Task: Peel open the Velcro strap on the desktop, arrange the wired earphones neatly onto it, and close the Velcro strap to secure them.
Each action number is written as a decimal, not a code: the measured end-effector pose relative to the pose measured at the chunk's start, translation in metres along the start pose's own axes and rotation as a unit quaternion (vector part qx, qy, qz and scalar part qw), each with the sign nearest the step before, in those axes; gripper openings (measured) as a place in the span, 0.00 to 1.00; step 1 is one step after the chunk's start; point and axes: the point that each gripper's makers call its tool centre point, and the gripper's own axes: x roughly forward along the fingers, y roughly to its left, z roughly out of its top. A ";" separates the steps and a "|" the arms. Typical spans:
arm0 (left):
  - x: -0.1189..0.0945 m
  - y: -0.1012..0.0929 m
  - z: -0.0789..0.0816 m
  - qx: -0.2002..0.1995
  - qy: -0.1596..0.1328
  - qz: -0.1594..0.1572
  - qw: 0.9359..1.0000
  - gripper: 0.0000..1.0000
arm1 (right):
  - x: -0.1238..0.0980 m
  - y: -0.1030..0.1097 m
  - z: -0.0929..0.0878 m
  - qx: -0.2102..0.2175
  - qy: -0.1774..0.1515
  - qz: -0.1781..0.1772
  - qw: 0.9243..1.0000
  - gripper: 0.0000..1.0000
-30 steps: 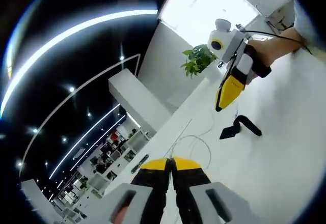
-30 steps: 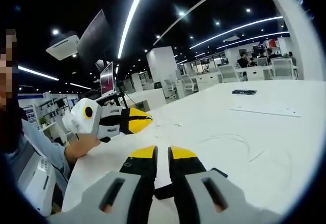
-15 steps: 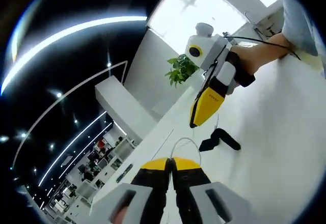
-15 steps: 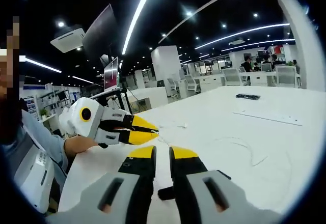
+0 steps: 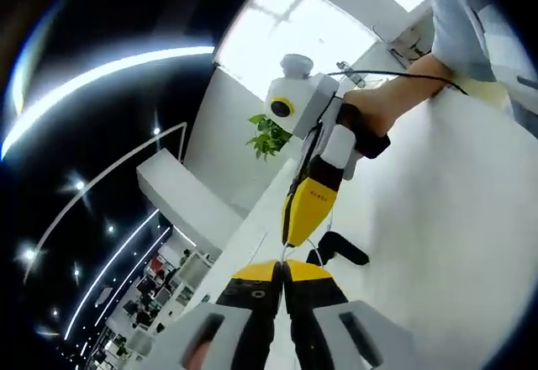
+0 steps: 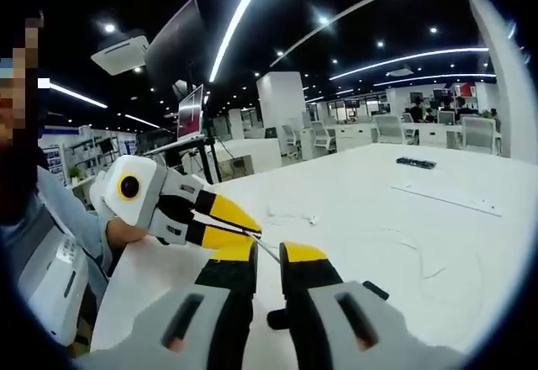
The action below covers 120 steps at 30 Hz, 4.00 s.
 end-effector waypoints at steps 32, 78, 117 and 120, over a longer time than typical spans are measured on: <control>-0.006 0.011 0.009 0.023 -0.015 0.022 0.999 0.06 | -0.002 0.020 0.016 -0.021 -0.017 0.017 0.999 0.04; -0.034 0.095 -0.007 -0.037 -0.014 0.164 0.986 0.06 | -0.014 0.049 0.132 -0.013 -0.117 0.050 0.992 0.04; -0.017 0.068 -0.013 -0.113 -0.014 0.112 0.987 0.13 | -0.001 0.062 0.135 -0.007 -0.116 0.064 0.991 0.04; -0.019 0.068 -0.016 -0.117 -0.009 0.114 0.986 0.12 | -0.003 0.063 0.136 -0.009 -0.118 0.063 0.991 0.04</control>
